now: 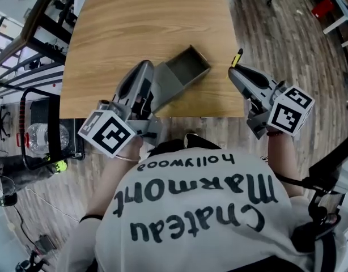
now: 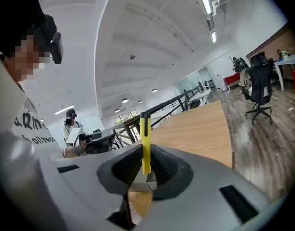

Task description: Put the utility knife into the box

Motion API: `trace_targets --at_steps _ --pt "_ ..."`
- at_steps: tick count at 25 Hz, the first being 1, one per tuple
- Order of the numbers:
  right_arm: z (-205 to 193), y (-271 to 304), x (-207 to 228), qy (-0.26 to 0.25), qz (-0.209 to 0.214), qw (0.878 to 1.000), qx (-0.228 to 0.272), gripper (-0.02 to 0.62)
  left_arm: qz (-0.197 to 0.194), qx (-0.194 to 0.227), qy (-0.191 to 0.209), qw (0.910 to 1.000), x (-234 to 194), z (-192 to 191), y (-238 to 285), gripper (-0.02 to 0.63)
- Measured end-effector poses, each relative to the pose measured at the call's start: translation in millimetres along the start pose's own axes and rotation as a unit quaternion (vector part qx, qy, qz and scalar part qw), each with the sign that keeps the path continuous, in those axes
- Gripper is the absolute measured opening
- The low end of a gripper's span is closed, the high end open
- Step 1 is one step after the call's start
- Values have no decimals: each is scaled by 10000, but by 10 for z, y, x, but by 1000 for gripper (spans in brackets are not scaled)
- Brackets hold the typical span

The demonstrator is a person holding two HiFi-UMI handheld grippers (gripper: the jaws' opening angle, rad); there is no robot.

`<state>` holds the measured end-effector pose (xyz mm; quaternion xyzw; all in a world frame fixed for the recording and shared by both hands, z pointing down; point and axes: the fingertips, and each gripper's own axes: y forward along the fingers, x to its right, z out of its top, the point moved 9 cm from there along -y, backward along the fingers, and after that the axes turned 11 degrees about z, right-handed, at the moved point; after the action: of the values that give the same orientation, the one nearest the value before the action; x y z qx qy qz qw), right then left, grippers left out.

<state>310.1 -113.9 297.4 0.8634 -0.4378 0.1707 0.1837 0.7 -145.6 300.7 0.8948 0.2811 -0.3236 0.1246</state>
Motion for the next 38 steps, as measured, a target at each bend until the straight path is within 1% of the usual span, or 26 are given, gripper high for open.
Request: trace_targets --at_steps 2,4,6,10,12,18,22,25,30,34,38 --pt "26 105 267 64 117 9999 7 58 144 38 2 9999 -98 -19 148 6" --pt "64 228 486 117 221 9997 68 58 182 60 67 9998 -189 -5 300 6" --pt "69 280 557 119 270 9995 91 58 200 80 108 9997 -215 6 339 6" --pt "-12 64 464 107 256 9994 183 58 81 28 256 9996 17 -79 205 6" --pt "-3 41 423 95 241 9994 221 58 69 38 328 9994 56 -48 139 6" --pt "30 117 514 100 311 9992 228 58 344 79 395 9986 -29 -12 48 6" --pt "74 176 487 104 362 9990 219 58 543 124 485 9973 -57 46 -96 6" --pt "63 243 470 106 409 9989 185 58 621 125 506 9967 -108 56 -164 6" --pt "45 429 490 157 376 9992 28 58 708 70 669 9952 -290 128 -177 6" --pt "37 457 575 197 183 9995 -171 58 774 145 512 9956 -504 156 -58 6" --pt "18 500 615 234 37 9994 -271 58 636 161 400 9970 -642 209 100 6"
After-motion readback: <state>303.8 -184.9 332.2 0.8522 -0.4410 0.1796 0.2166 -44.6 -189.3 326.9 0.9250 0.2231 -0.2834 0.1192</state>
